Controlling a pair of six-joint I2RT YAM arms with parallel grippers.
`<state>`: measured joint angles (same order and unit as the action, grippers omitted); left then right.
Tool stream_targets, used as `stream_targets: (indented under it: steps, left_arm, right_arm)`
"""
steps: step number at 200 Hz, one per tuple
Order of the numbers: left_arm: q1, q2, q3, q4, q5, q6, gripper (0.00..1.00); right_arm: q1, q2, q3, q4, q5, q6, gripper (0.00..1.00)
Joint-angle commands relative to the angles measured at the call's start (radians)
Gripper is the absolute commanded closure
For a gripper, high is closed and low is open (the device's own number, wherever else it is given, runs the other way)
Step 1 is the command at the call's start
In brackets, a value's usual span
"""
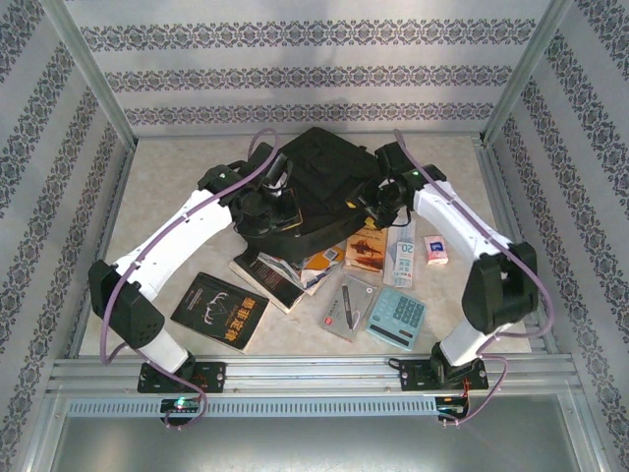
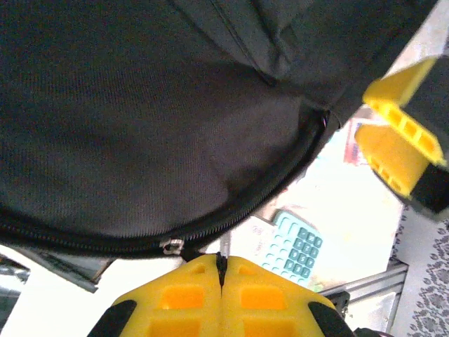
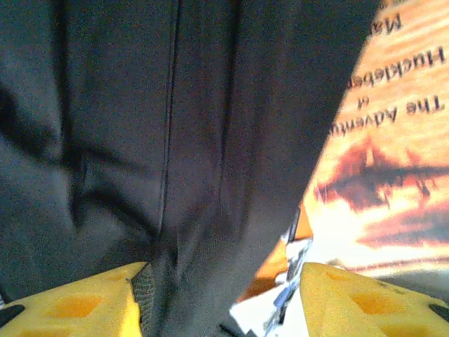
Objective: Pack the student bag
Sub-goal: Unzip the student bag at the top-center of the table.
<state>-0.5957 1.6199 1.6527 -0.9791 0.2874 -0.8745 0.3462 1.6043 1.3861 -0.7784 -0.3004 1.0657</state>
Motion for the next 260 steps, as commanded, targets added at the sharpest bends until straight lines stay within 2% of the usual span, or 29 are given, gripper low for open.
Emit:
stream_targets:
  steps: [1,35,75,103,133,148,166,182,200,260]
  left_arm:
    - [-0.025,0.012,0.072,0.022,0.006,0.007,1.0]
    - [-0.055,0.033,0.098,0.015,0.007,0.008,1.0]
    - [-0.077,0.035,0.096,0.023,0.007,0.002,1.0]
    - [-0.088,0.03,0.092,0.021,0.001,0.001,1.0]
    - [-0.088,0.008,0.059,0.035,-0.016,-0.001,1.0]
    - [-0.088,0.0,0.041,0.039,-0.023,0.0,1.0]
    - [-0.087,-0.014,0.016,0.037,-0.043,0.0,1.0]
    - [-0.084,-0.032,-0.012,0.032,-0.067,0.001,1.0]
    - [-0.077,-0.056,-0.052,0.031,-0.095,-0.001,1.0]
    - [-0.029,-0.135,-0.158,0.033,-0.132,-0.008,1.0]
  right_arm:
    - [0.038,-0.089,-0.038,-0.051,-0.024,0.094,0.42]
    - [0.096,-0.128,-0.085,0.035,-0.086,0.199,0.39]
    - [0.129,-0.075,-0.07,0.083,-0.087,0.224,0.35]
    - [0.136,-0.035,-0.062,0.135,-0.095,0.227,0.36]
    - [0.166,0.014,-0.033,0.08,-0.069,0.206,0.4]
    - [0.175,0.024,-0.052,0.09,-0.072,0.211,0.46]
    - [0.175,0.028,-0.062,0.093,-0.064,0.201,0.64]
    - [0.17,0.021,-0.068,0.081,-0.048,0.184,0.85]
    - [0.162,0.012,-0.077,0.078,-0.045,0.168,1.0]
    - [0.144,-0.015,-0.126,0.077,-0.042,0.114,1.0]
